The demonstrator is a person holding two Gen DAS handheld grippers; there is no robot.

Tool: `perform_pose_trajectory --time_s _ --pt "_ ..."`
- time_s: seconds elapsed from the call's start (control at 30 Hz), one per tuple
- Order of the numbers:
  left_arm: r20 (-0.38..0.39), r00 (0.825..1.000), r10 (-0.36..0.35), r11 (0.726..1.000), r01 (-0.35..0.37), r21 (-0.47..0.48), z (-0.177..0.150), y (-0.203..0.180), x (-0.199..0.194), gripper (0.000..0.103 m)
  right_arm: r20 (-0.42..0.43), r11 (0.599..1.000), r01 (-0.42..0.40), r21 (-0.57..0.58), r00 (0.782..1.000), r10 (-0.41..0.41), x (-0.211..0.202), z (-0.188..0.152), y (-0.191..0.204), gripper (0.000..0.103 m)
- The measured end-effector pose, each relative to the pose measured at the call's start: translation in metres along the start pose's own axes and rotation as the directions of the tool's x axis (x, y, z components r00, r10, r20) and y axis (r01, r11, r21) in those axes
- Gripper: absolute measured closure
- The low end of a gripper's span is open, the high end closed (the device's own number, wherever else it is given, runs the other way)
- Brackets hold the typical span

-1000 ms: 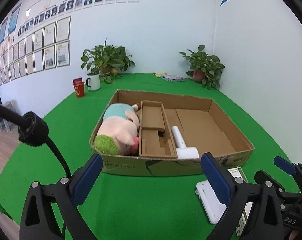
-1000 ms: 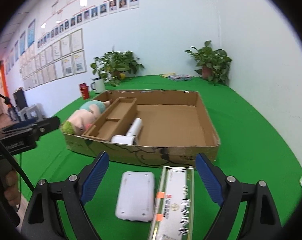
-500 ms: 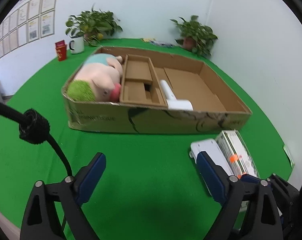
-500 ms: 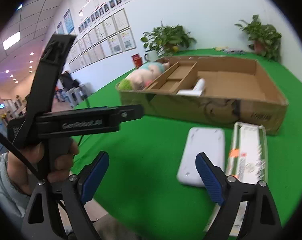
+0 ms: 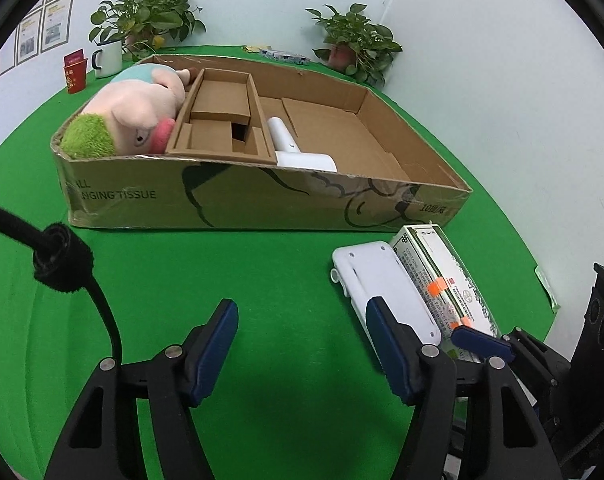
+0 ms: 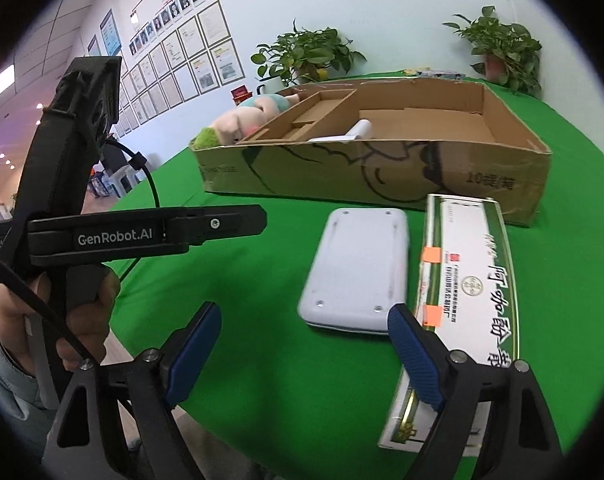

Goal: Organize objects
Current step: 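Withdraw the left gripper from the box toward the white device, then grasp the white rectangular device with the left gripper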

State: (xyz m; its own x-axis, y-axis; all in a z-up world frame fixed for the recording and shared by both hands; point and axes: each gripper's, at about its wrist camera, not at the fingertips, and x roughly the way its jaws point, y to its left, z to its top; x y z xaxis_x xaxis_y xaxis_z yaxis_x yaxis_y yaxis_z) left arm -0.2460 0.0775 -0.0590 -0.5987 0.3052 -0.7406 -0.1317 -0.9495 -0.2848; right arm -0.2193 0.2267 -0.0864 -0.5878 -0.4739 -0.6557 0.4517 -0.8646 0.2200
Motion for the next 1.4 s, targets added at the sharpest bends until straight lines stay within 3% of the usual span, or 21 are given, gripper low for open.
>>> perform_pose_trajectory --time_s 0.17,0.27,0.4,0.5,0.73,0.9,1.03,1.13,1.2,1.27,1.4 --pt "0.006 1.0 0.003 1.0 -0.003 -0.005 0.001 0.001 0.004 0.039 -0.014 0.995 0.104 0.001 0.995 -0.104 0.0 0.0 -0.018 0.017" --pt "0.028 1.0 -0.004 1.0 0.004 -0.023 0.005 0.005 0.003 0.035 -0.018 0.996 0.089 0.021 0.996 -0.089 -0.002 0.003 -0.024 0.015" --pt "0.107 0.993 -0.049 0.997 0.055 -0.06 0.008 0.012 -0.007 0.01 -0.003 0.996 0.089 -0.021 0.996 -0.089 0.001 0.007 -0.014 0.004" --pt "0.132 0.988 -0.085 0.992 0.096 -0.079 0.013 0.016 -0.011 0.001 -0.044 0.998 0.053 -0.036 0.998 -0.054 0.013 0.009 -0.006 0.001" --pt "0.058 0.985 -0.165 0.977 0.171 -0.125 0.023 0.022 0.006 0.001 -0.079 0.987 0.143 -0.073 0.986 -0.149 0.032 0.019 0.002 0.001" --pt "0.012 0.943 -0.332 0.931 0.33 -0.154 0.025 0.026 0.023 0.003 -0.121 0.989 0.138 -0.05 0.982 -0.143 0.046 0.025 -0.003 0.001" --pt "-0.005 0.935 -0.353 0.924 0.348 -0.158 0.023 0.027 0.027 0.005 -0.135 0.989 0.136 -0.055 0.98 -0.143 0.052 0.025 -0.001 0.001" --pt "-0.027 0.933 -0.359 0.922 0.35 -0.163 0.021 0.029 0.032 0.009 -0.16 0.986 0.149 -0.078 0.974 -0.16 0.059 0.022 0.002 0.01" --pt "-0.044 0.931 -0.363 0.921 0.352 -0.165 0.017 0.028 0.034 0.012 -0.155 0.976 0.198 -0.089 0.965 -0.21 0.059 0.019 0.004 0.031" --pt "-0.046 0.922 -0.385 0.912 0.373 -0.168 0.01 0.026 0.03 0.013 -0.148 0.97 0.22 -0.102 0.961 -0.233 0.057 0.015 0.005 0.034" --pt "-0.062 0.907 -0.416 0.899 0.4 -0.18 -0.004 0.025 0.028 0.013 -0.148 0.979 0.177 -0.101 0.97 -0.191 0.045 0.003 0.01 0.034"
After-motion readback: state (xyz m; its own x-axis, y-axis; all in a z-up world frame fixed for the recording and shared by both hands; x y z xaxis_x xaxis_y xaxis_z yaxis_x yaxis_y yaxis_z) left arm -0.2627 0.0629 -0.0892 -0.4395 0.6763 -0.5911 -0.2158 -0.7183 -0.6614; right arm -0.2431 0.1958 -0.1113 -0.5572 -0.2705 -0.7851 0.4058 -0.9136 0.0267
